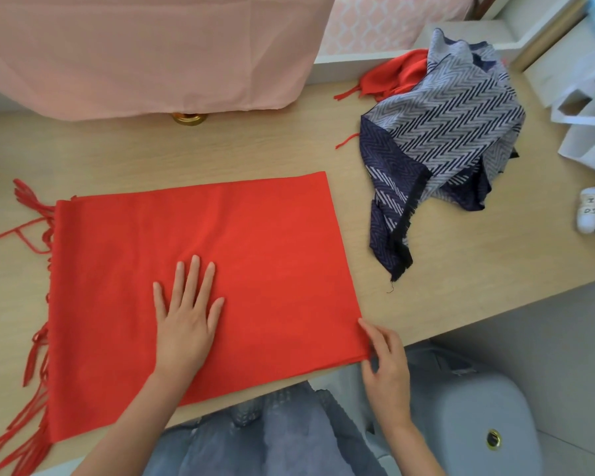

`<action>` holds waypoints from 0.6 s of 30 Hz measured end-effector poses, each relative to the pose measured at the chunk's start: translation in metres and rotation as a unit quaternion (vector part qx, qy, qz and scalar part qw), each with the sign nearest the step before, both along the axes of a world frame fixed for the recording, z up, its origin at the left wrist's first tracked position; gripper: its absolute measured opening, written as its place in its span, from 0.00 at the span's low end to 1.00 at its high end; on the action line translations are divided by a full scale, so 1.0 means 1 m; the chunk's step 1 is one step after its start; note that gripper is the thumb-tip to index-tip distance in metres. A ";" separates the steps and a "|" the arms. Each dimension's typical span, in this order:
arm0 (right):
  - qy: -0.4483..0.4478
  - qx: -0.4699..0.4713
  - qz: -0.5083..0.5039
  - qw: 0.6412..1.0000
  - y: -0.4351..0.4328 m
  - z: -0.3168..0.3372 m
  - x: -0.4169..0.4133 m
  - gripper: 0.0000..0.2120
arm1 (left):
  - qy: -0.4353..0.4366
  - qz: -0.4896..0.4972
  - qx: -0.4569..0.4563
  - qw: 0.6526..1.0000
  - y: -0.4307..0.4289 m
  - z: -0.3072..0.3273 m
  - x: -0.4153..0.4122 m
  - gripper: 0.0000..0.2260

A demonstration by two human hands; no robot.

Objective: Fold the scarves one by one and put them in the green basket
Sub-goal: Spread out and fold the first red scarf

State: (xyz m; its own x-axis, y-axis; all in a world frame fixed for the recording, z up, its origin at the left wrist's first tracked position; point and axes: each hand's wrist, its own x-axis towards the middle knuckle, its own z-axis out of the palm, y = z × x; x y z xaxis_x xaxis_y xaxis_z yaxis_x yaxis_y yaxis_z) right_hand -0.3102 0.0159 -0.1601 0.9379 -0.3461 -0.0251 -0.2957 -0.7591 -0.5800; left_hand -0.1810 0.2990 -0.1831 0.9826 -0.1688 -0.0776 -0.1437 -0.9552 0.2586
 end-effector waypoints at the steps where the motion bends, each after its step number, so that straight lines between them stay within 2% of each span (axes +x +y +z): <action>1: 0.000 -0.048 0.031 0.998 -0.004 -0.001 0.000 0.32 | 0.003 -0.007 0.015 1.000 0.003 -0.003 0.000 0.26; 4: 0.035 -0.109 0.059 0.992 -0.017 -0.002 0.001 0.31 | -0.005 -0.007 0.026 1.000 0.003 -0.006 0.001 0.26; 8: 0.092 -0.023 0.073 0.993 -0.021 0.011 0.002 0.25 | -0.023 0.028 -0.012 0.999 -0.004 0.001 0.008 0.25; 11: 0.060 0.014 0.070 0.996 -0.018 0.025 0.024 0.25 | -0.059 0.025 -0.032 0.997 -0.013 0.010 0.029 0.24; 15: 0.019 -0.034 0.167 0.985 0.021 0.025 0.095 0.26 | -0.044 -0.018 -0.011 0.999 -0.025 0.003 0.062 0.26; 18: 0.050 -0.108 0.222 0.968 0.046 -0.002 0.132 0.27 | -0.017 -0.029 0.012 0.999 -0.028 -0.009 0.071 0.28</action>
